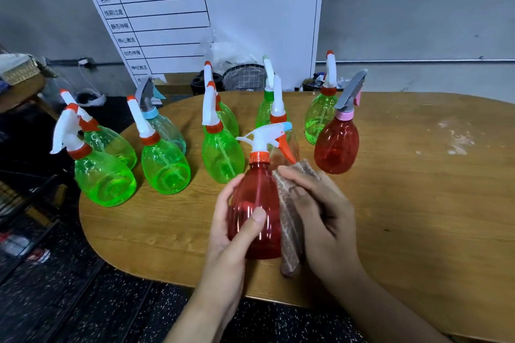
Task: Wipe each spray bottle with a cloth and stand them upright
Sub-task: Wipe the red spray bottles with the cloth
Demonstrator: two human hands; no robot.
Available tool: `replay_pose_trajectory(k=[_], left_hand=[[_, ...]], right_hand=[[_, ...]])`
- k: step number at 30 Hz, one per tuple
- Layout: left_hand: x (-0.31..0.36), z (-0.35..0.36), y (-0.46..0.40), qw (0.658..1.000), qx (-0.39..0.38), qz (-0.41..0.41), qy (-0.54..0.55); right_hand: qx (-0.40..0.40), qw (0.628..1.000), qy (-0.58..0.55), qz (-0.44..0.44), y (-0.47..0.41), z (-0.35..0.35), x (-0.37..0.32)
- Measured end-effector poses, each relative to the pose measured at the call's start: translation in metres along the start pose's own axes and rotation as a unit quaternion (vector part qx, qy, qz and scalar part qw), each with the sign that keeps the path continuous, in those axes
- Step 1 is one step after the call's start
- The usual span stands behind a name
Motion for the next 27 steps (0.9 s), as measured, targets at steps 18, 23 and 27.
replay_pose_trajectory(k=[18, 23, 27], left_hand=[[-0.003, -0.003, -0.001, 1.0, -0.006, 0.013, -0.028], [0.003, -0.007, -0.003, 0.999, 0.032, 0.024, -0.018], [0.009, -0.008, -0.003, 0.998, 0.057, 0.033, 0.0]], right_hand=[[-0.042, 0.999, -0.012, 0.031, -0.001, 0.006, 0.0], [-0.118, 0.966, 0.212, -0.093, 0.014, 0.015, -0.006], [-0.144, 0.933, 0.265, -0.196, 0.019, 0.023, -0.01]])
Point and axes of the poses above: each hand's wrist, its own y-axis away from the middle knuckle, its own z-axis out of the palm, x = y × z, the point moved 2 cm from there along -y, towards the middle knuckle, and after that the axes turned 12 degrees about -x, right-handed, at the moved point
